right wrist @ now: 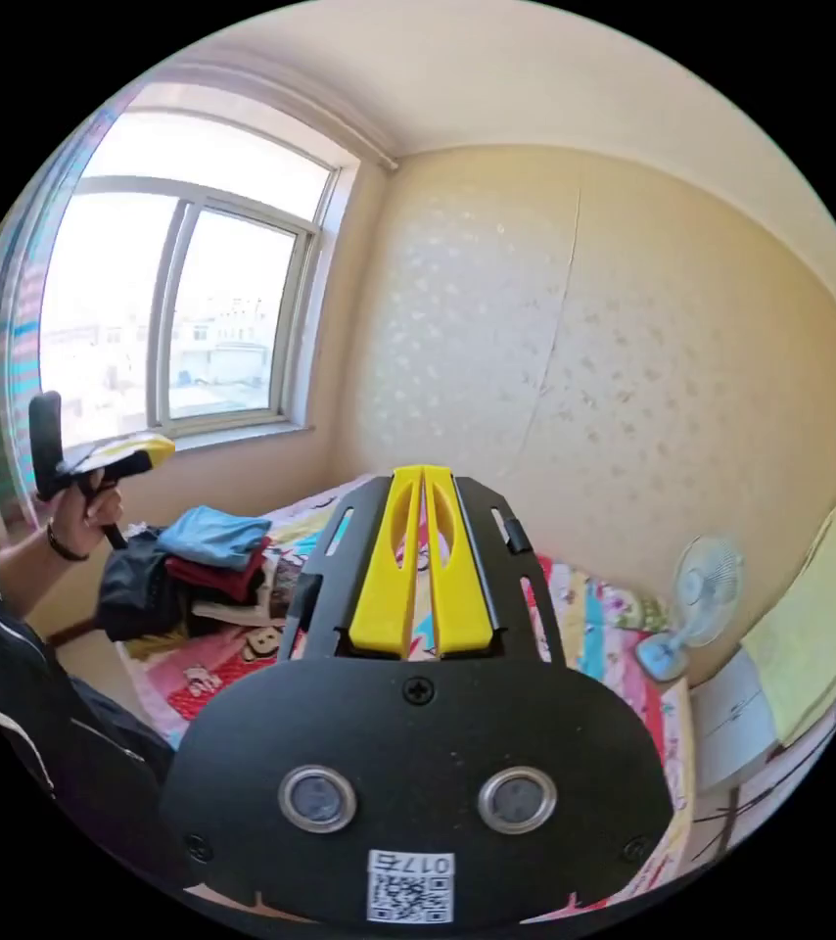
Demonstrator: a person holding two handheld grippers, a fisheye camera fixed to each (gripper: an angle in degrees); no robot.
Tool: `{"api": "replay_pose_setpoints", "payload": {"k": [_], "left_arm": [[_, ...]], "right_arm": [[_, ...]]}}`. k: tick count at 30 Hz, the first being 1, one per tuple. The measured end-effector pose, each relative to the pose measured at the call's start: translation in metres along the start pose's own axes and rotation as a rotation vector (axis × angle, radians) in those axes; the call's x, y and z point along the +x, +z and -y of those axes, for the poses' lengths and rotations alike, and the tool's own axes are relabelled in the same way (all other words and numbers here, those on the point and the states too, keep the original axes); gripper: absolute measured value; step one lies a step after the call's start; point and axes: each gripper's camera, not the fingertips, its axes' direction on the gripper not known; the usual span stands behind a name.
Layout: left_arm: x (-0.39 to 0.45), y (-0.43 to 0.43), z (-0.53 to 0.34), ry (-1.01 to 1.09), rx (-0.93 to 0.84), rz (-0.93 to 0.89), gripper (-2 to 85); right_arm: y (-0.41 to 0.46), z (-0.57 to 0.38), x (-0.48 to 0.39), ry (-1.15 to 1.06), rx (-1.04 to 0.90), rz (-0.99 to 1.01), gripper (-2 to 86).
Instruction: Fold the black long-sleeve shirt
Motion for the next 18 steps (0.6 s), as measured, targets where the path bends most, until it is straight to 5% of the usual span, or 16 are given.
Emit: {"api": "replay_pose_setpoints", "payload": {"k": [8,13,18], "left_arm": [[0.14,0.051,0.057,-0.008,0.22,-0.009,4.9],[0.191,0.068,0.073,0.037,0.294,0.204,2.2],[0.174,0.053,0.092,-0.019,0.151,0.555,-0.1]], "right_arm": [[-0.186,-0.095,0.046,0.242,0.494,-0.224,9.4],[-0.21,-0.136,0.087,0.354,0.359,-0.297,10.9],[-0.185,-0.186,0.123,0.398,0.248,-0.007,6.0]]}}
